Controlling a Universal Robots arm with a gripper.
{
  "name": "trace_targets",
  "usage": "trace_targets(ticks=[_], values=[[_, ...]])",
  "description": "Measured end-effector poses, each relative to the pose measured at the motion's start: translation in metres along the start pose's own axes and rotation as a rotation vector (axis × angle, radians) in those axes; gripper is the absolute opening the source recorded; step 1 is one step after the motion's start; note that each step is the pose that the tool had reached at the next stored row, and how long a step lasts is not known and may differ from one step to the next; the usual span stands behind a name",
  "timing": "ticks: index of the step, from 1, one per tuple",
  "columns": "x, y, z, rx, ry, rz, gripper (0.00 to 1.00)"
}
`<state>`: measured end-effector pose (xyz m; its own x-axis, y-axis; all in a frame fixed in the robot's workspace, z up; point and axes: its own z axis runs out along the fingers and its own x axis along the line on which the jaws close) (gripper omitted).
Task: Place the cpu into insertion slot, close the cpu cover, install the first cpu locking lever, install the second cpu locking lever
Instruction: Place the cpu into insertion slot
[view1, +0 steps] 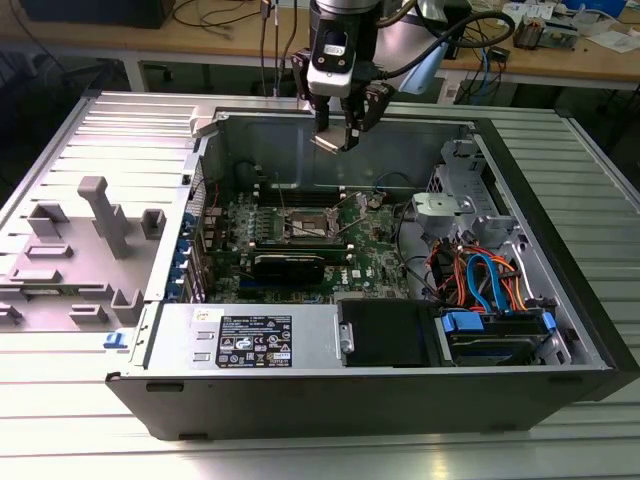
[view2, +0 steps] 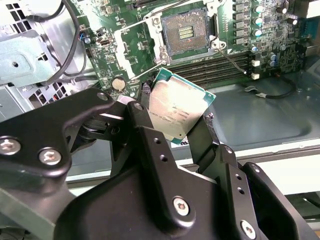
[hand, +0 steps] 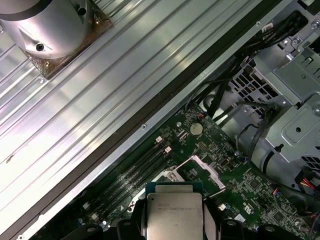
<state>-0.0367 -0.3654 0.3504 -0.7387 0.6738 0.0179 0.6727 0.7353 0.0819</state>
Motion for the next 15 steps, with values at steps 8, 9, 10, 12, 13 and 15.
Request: trace_targets(ticks=[8, 9, 10, 12, 13, 15], values=[[0.0, 0.0, 0.0, 0.0, -0.0001, 0.0, 0.54], [0.0, 0.0, 0.0, 0.0, 0.0, 0.0, 0.54], [0.0, 0.0, 0.0, 0.0, 0.0, 0.001, 0.54], [0.0, 0.0, 0.0005, 0.0, -0.0013, 0.015, 0.54], [0.0, 0.0, 0.0009, -0.0003, -0.0024, 0.028, 0.54], [-0.0001, -0.0002, 0.0018, -0.0005, -0.0046, 0.053, 0.54]])
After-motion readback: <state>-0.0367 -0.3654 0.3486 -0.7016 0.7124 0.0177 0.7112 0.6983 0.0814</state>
